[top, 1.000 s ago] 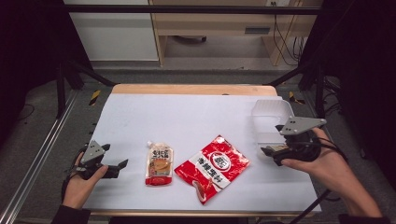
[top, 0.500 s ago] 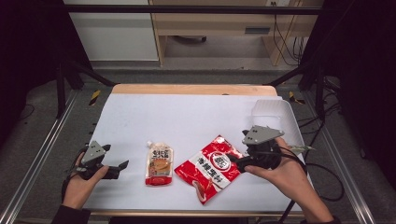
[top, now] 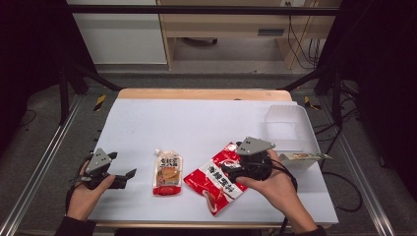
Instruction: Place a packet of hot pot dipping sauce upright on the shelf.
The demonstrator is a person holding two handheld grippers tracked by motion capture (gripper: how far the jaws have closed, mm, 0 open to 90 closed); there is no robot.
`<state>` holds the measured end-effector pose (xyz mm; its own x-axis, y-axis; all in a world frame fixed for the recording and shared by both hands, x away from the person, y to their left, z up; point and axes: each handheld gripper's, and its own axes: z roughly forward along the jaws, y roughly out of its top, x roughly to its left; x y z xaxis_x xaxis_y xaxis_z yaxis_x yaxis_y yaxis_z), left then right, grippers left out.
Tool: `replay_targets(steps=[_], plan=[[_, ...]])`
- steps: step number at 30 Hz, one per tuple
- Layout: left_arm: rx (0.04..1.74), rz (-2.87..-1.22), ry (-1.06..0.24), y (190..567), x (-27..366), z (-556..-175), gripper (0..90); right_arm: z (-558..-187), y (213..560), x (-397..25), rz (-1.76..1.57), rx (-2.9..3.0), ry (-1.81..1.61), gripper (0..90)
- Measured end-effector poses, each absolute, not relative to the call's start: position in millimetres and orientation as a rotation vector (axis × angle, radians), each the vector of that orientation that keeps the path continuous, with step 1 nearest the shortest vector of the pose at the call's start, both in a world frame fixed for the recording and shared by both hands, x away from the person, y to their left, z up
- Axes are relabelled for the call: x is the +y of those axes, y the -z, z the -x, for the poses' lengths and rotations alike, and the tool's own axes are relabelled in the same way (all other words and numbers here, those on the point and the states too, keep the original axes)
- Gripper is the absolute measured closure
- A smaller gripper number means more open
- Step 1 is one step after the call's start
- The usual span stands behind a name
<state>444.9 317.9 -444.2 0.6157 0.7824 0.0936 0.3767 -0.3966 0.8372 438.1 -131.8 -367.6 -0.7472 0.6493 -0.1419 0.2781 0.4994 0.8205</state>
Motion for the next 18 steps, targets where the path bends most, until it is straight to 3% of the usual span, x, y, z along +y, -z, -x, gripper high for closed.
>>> replay_targets(steps=[18], plan=[[0.889, -2.034, -0.608, 445, 310, -446, 6.3, -452, 404, -106, -0.869, 2.281, -1.152, 17.3]])
